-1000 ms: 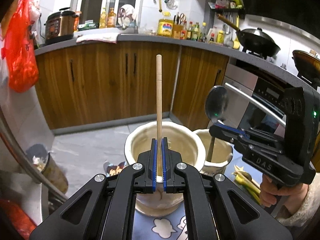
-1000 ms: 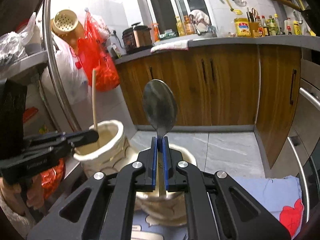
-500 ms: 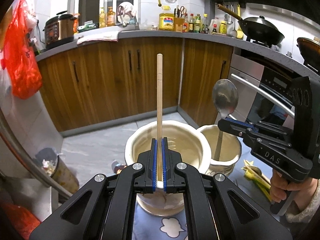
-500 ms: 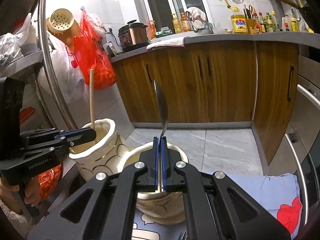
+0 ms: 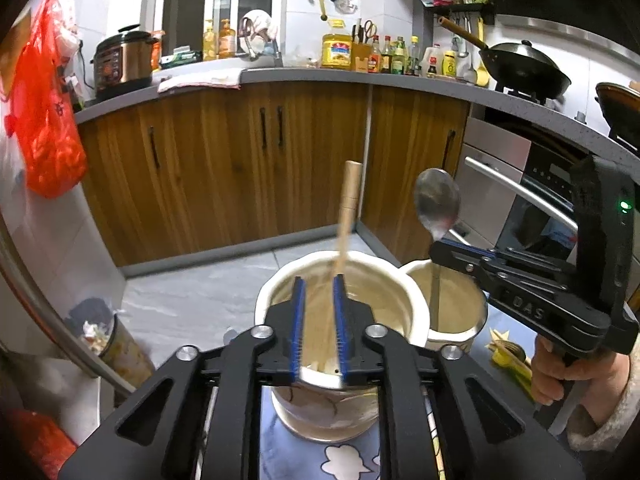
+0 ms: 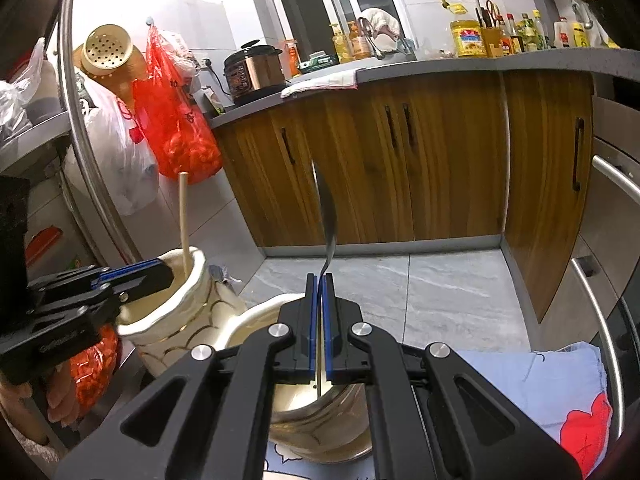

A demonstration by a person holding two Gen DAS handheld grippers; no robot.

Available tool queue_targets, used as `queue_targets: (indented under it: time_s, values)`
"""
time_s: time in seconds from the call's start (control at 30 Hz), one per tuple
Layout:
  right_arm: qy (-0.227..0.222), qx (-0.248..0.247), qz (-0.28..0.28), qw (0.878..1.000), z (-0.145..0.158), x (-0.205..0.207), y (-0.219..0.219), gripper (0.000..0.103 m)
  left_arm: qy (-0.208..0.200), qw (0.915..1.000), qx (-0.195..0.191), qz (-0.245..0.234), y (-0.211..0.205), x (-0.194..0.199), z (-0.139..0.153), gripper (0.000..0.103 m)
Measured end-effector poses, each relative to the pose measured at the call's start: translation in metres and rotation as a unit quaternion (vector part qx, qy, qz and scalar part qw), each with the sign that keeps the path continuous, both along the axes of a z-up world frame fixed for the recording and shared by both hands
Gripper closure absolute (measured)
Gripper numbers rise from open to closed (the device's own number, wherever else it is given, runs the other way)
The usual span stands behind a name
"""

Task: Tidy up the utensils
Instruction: 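Drop the chopstick into the larger cup while the right drops the spoon in, then move both open grippers back over the remaining utensils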

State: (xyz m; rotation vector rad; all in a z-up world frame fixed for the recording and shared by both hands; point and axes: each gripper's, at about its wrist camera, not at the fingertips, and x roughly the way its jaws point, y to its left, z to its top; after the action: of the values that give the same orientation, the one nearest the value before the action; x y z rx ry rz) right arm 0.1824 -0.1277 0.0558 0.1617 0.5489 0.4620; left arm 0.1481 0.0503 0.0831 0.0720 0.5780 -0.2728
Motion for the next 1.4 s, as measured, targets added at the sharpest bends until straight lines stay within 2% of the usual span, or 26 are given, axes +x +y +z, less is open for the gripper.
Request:
queue_targets:
  time_s: [0.1, 0.47, 0.53, 0.6, 0.77, 0.87, 0.93, 1.0, 1.07, 1.13, 1.17, 1.2, 1.27, 1.4]
  values:
    - [0.000, 0.002, 0.003, 1.000, -0.001, 0.002, 0.000, 0.101, -0.005, 0.9999, 0.014, 0.003, -0.003, 0.000, 0.000, 0.086]
    - [0.006, -0.001, -0.001, 1.000, 0.001, 0.003, 0.001, 0.097, -0.002, 1.0000, 0.006, 0.002, -0.004, 0.000, 0.000, 0.085]
    - [0.007, 0.001, -0.002, 1.000, 0.002, 0.004, 0.001, 0.089, -0.002, 1.0000, 0.003, 0.001, -0.004, 0.000, 0.000, 0.081]
    - [0.008, 0.000, -0.007, 1.000, 0.003, 0.005, 0.000, 0.087, -0.004, 1.0000, 0.002, 0.001, -0.005, -0.002, 0.002, 0.071]
    - [0.013, 0.010, -0.007, 1.000, 0.005, 0.002, -0.005, 0.085, -0.006, 1.0000, 0.002, 0.004, -0.004, -0.006, 0.005, 0.069]
    - [0.003, 0.013, -0.003, 1.000, 0.013, -0.010, -0.011, 0.066, -0.005, 0.9999, -0.003, 0.009, -0.003, -0.014, 0.009, 0.067]
    - [-0.004, 0.007, -0.003, 1.000, 0.021, -0.022, -0.018, 0.055, -0.007, 0.9999, -0.007, 0.008, -0.002, -0.021, 0.014, 0.060]
    - [-0.008, -0.001, -0.005, 1.000, 0.029, -0.036, -0.029, 0.049, -0.016, 0.9998, -0.004, 0.010, -0.003, -0.032, 0.018, 0.039]
    - [-0.015, -0.006, -0.011, 1.000, 0.035, -0.051, -0.041, 0.037, -0.024, 0.9997, 0.001, 0.009, -0.006, -0.047, 0.023, 0.035]
    - [-0.024, -0.014, -0.021, 0.999, 0.042, -0.068, -0.055, 0.019, -0.025, 0.9996, 0.004, 0.009, -0.009, -0.057, 0.026, 0.020]
    - [-0.027, -0.017, -0.023, 0.999, 0.044, -0.076, -0.062, 0.015, -0.030, 0.9995, 0.003, 0.009, -0.012, -0.066, 0.028, 0.014]
    - [-0.029, -0.021, -0.025, 0.999, 0.045, -0.084, -0.068, 0.011, -0.033, 0.9994, 0.001, 0.006, -0.014, -0.073, 0.029, 0.013]
    - [-0.025, -0.035, -0.032, 0.999, 0.045, -0.099, -0.082, 0.005, -0.031, 0.9995, -0.003, -0.002, -0.018, -0.082, 0.029, 0.011]
    - [-0.006, -0.066, -0.053, 0.996, 0.034, -0.122, -0.108, 0.005, -0.012, 0.9996, -0.021, -0.015, -0.032, -0.099, 0.020, 0.008]
